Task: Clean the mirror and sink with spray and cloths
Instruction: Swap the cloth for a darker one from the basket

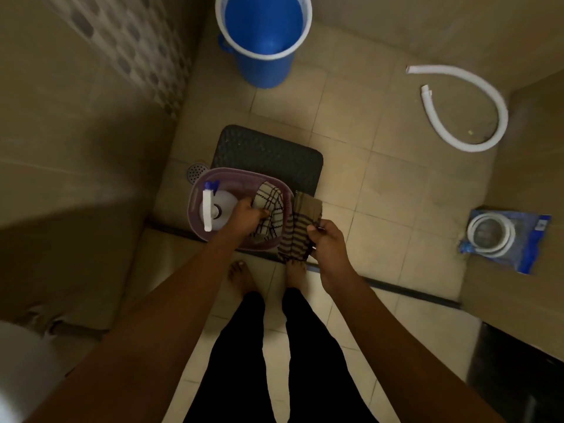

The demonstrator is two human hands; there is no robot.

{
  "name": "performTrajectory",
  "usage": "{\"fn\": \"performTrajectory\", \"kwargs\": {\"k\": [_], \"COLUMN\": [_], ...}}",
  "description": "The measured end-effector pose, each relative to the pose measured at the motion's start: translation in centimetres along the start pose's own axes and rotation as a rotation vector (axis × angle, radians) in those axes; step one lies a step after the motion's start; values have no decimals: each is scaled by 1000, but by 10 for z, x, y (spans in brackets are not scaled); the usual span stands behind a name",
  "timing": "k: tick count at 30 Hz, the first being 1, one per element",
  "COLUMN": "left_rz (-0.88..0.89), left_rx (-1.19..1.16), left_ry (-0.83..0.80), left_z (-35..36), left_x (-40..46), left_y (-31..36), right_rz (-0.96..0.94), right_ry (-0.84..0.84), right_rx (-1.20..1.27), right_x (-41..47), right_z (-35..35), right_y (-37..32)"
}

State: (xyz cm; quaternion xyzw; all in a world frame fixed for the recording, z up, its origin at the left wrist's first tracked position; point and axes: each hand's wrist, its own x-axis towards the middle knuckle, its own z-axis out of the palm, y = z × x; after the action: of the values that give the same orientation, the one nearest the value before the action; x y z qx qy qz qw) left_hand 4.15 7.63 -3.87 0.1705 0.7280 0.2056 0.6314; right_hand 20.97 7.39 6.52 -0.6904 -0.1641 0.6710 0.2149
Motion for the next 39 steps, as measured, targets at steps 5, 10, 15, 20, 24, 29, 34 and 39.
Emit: {"fn": "performTrajectory", "kwargs": {"k": [5, 10, 15, 20, 24, 29, 34, 39], "left_rz": [23, 120, 195, 381, 391, 360, 391, 505], "left_rx": [39, 147, 278, 592, 745, 848, 743, 280], "left_ry": [-32, 28, 146, 355, 349, 350, 385, 461], "left_z": [8, 18, 26, 27, 28, 27, 24, 27], "left_x": [20, 32, 19, 5, 13, 22, -6, -82], "left_y": [-9, -27, -23, -29, -32, -32, -24, 8], "right_rz": [17, 29, 27, 30, 33, 18, -39, -157], "right_ry": [5, 5, 7, 12, 17, 1, -41, -84], "right_rx": [1, 0, 6, 4, 3, -6, -15, -135], "right_x": [11, 18, 16, 12, 15, 15, 1, -13], "right_z": [5, 7, 9, 6, 3, -8, -13, -12], "right_y": [-1, -2, -4, -6, -2, 4, -3, -17]}}
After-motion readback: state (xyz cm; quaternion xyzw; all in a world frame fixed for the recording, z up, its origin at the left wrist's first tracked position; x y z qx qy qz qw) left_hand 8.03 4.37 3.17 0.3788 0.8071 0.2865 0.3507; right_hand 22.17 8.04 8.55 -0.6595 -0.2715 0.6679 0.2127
